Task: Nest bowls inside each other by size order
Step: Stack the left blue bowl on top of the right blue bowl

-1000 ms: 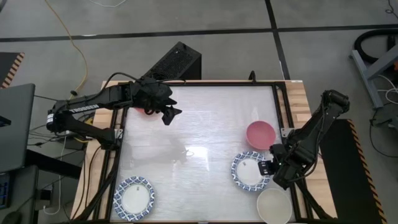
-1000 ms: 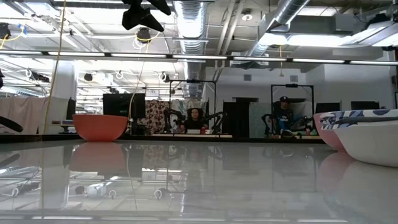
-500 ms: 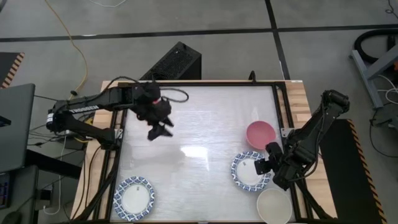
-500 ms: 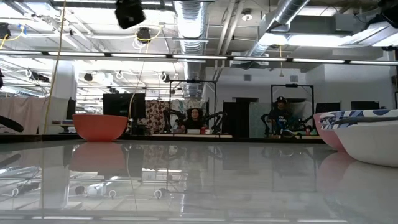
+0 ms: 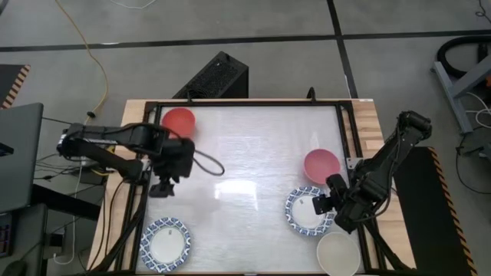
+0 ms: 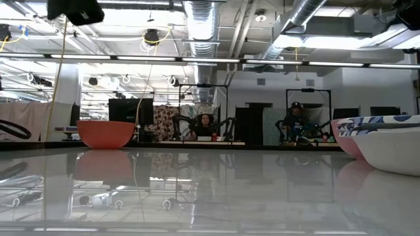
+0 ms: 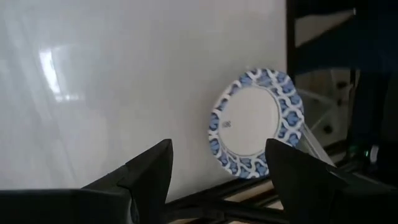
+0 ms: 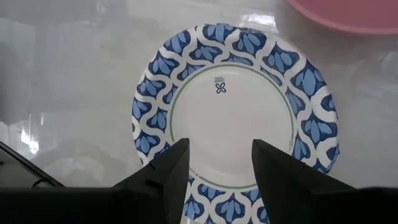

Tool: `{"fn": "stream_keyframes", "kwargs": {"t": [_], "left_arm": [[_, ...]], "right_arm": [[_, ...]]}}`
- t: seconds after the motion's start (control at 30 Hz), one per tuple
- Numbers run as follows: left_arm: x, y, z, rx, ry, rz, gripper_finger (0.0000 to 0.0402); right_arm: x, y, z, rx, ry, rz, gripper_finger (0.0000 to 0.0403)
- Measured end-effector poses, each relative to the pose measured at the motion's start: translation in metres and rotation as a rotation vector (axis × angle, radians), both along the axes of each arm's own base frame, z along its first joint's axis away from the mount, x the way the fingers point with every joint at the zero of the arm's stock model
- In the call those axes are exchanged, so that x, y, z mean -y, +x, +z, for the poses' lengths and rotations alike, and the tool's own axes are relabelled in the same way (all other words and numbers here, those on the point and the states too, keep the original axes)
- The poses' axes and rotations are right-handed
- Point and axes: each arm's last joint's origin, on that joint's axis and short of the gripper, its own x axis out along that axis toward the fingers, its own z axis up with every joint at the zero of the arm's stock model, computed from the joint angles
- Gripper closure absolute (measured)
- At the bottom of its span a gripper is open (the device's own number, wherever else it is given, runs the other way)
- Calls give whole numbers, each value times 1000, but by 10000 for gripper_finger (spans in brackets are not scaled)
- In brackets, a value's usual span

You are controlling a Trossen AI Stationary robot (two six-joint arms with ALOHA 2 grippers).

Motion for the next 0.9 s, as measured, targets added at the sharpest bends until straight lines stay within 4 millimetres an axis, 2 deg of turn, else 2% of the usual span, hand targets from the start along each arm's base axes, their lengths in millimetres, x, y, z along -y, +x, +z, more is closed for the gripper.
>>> {"fn": "stream_keyframes", "kwargs": {"t": [0.13, 0.33, 0.63, 0.9], "left_arm": [[16, 1, -1, 36, -7, -76, 156], [32, 4, -24, 29, -33, -126, 156], [39, 2, -72, -99, -55, -51, 156], [47, 9, -83, -39, -118, -24, 156]], "right_arm": [[0, 0, 0, 0, 0, 1, 209], [0, 0, 0, 1, 2, 0, 209], [-1, 0, 0, 6, 7, 0, 209], [-1, 0, 0, 5, 6, 1, 209]]}}
